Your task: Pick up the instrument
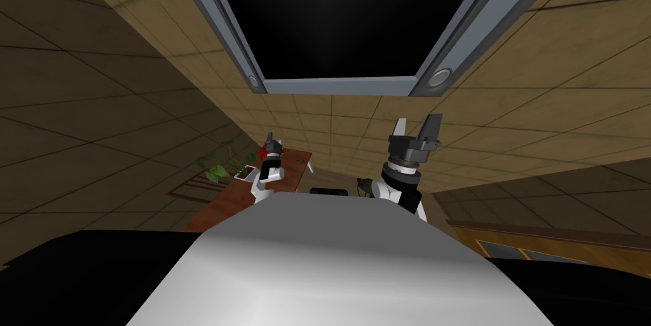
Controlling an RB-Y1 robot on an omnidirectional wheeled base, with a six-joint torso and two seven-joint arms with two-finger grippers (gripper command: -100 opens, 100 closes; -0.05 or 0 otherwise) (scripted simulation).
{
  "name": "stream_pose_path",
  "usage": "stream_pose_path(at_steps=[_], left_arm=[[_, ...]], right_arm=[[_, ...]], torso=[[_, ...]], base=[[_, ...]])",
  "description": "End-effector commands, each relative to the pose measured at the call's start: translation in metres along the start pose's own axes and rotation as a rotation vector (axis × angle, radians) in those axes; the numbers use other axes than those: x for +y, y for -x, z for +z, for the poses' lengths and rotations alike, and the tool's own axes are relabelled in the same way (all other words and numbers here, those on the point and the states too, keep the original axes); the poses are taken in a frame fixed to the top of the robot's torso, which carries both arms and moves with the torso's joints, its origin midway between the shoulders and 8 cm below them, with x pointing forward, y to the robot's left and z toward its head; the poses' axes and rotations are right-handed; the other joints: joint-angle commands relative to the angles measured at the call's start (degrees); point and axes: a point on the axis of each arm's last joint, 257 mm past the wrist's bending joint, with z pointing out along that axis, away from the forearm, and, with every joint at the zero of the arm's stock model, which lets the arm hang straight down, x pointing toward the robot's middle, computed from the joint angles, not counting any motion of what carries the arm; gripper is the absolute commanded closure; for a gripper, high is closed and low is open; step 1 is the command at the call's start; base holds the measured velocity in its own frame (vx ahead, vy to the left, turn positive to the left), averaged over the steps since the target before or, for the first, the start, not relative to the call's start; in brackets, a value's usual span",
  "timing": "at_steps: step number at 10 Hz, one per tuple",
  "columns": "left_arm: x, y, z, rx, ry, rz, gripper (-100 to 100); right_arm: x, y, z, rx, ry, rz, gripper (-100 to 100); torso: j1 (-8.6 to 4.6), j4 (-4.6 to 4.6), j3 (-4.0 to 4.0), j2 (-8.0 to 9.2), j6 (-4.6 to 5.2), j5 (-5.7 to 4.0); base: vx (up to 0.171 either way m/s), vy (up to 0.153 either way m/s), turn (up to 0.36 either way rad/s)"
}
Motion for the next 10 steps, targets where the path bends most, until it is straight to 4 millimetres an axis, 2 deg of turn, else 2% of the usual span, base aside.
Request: stream_pose_path(at_steps=[1, 6, 7, 8, 9, 10], left_arm=[[0.019, 0.007, -0.001, -0.017, 0.042, -0.006, -100], [0.077, 0.036, 0.006, -0.09, 0.188, -0.054, -100], [0.092, 0.039, 0.0, -0.098, 0.219, -0.054, -100], [0.096, 0.04, -0.001, -0.1, 0.226, -0.054, -100], [0.114, 0.047, -0.001, -0.121, 0.274, -0.073, -100], [0.122, 0.048, -0.004, -0.125, 0.291, -0.073, -100]], right_arm=[[0.0, 0.0, 0.0, 0.0, 0.0, 0.0, 0], [0.0, 0.0, 0.0, 0.0, 0.0, 0.0, 0], [0.0, 0.0, 0.0, 0.0, 0.0, 0.0, 0], [0.0, 0.0, 0.0, 0.0, 0.0, 0.0, 0], [0.0, 0.0, 0.0, 0.0, 0.0, 0.0, 0], [0.0, 0.0, 0.0, 0.0, 0.0, 0.0, 0]], torso=[[0.0, 0.0, 0.0, 0.0, 0.0, 0.0], [0.04, 0.0, 0.01, 0.02, -0.02, 0.01], [0.04, 0.0, 0.0, -0.01, 0.0, 0.01], [0.03, -0.01, -0.01, -0.02, -0.02, 0.01], [0.0, -0.01, -0.02, -0.04, -0.03, 0.0], [0.02, -0.01, -0.03, -0.05, -0.01, 0.0]], base=[[-0.028, 0.014, -0.056], [-0.032, 0.019, -0.061], [-0.02, 0.018, -0.043], [-0.012, 0.007, 0.005], [-0.014, 0.01, -0.056], [-0.012, 0.015, -0.054]])
